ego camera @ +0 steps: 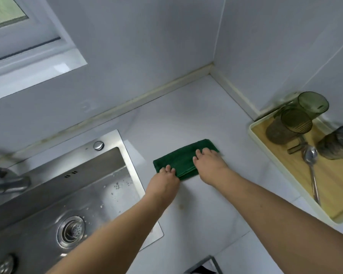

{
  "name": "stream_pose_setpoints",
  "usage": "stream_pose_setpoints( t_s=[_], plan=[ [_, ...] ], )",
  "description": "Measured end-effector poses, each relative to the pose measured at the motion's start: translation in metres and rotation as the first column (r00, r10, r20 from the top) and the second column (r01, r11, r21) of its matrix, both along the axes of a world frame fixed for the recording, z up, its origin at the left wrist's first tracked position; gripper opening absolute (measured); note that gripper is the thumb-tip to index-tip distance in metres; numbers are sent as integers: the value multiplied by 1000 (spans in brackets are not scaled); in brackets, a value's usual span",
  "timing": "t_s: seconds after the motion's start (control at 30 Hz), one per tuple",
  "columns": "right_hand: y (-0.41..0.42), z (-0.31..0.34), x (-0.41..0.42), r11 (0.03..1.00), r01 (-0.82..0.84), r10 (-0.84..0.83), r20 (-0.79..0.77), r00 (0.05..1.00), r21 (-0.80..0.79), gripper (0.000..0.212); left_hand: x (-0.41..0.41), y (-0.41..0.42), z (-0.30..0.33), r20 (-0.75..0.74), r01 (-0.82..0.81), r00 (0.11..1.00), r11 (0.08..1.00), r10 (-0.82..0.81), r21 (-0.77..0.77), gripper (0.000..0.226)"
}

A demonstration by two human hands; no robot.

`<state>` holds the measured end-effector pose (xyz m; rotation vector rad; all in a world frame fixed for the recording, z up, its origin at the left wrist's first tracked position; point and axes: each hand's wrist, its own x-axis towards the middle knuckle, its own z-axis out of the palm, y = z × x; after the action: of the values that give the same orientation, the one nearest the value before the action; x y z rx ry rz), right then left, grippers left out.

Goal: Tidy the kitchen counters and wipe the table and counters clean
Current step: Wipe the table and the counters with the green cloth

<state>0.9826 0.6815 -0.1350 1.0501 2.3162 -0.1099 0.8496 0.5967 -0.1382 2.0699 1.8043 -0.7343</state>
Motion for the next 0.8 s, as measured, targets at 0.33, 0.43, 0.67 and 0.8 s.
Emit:
stream_pose_setpoints(
  t_s=[0.33, 0.43, 0.67, 0.8],
  plan=[
    [-47, -3, -47, 992, -101, 99, -22, 995, -75, 55, -38, -62, 6, -23, -109, 994, 993, 110, 51, 51],
    [-65, -8, -36, 991, -100, 100, -6, 995, -88, 57, -26, -78, 7, -89, -29, 996, 999, 31, 15, 52],
    [-62, -15, -17, 995, -69, 67, -30, 997, -73, 61, -3, -62, 11, -70, -48, 996, 999, 47, -4, 38],
    [-43, -12, 23, 998, -29, 28, -27, 999, -54, 60, 28, -41, 12, -30, -11, 999, 999, 13, 45, 39]
  ],
)
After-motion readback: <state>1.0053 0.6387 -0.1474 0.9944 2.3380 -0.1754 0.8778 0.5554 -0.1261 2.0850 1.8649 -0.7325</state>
